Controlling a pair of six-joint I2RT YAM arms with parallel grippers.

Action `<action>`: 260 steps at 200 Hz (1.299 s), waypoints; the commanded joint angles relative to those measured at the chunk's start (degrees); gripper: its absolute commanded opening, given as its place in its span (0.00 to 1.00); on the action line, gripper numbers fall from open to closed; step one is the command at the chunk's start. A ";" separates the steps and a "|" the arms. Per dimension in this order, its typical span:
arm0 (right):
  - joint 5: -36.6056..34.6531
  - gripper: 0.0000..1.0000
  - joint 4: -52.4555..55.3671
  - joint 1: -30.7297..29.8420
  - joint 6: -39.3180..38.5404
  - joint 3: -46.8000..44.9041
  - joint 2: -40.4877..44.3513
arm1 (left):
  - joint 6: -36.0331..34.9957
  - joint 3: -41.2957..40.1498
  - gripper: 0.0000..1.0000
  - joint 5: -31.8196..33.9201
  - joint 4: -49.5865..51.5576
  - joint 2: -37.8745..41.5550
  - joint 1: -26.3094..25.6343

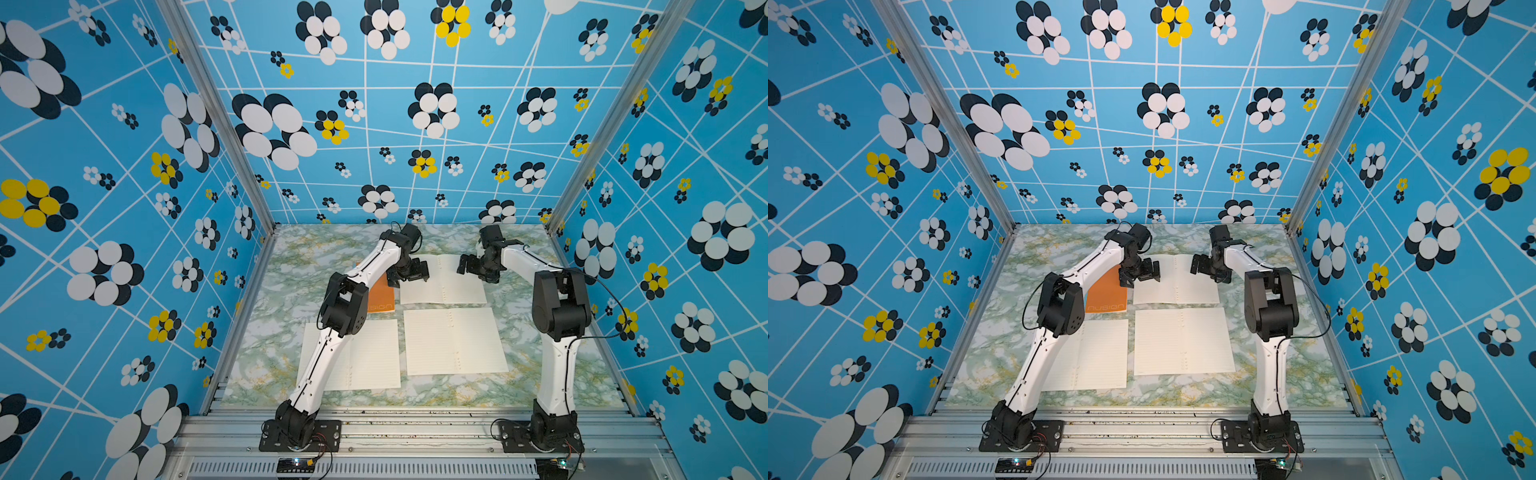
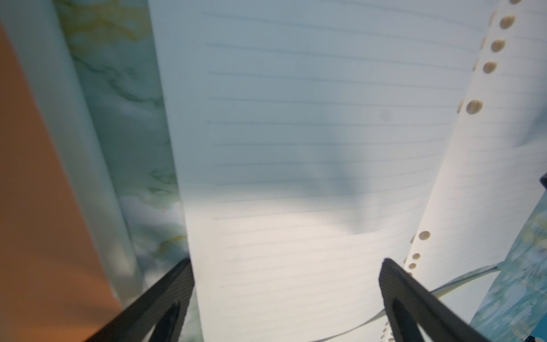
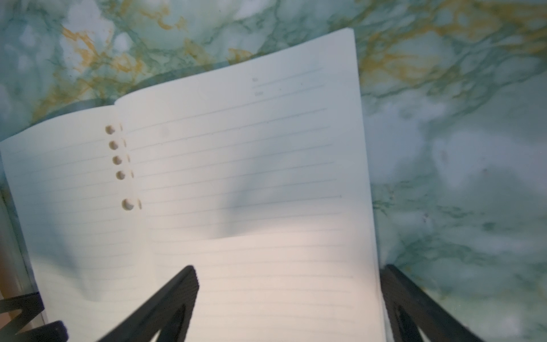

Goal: Close the notebook
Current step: Close the notebook at the center of the board.

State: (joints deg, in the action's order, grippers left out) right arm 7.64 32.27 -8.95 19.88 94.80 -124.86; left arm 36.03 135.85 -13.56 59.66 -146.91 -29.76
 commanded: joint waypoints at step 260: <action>0.23 0.99 7.54 1.82 0.86 1.02 1.88 | -8.16 0.95 1.00 -8.76 -10.83 9.10 -9.28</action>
State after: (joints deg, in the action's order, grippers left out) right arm 7.68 35.81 -8.29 19.97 95.83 -124.88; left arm 30.00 134.34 -19.75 49.21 -139.55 -36.86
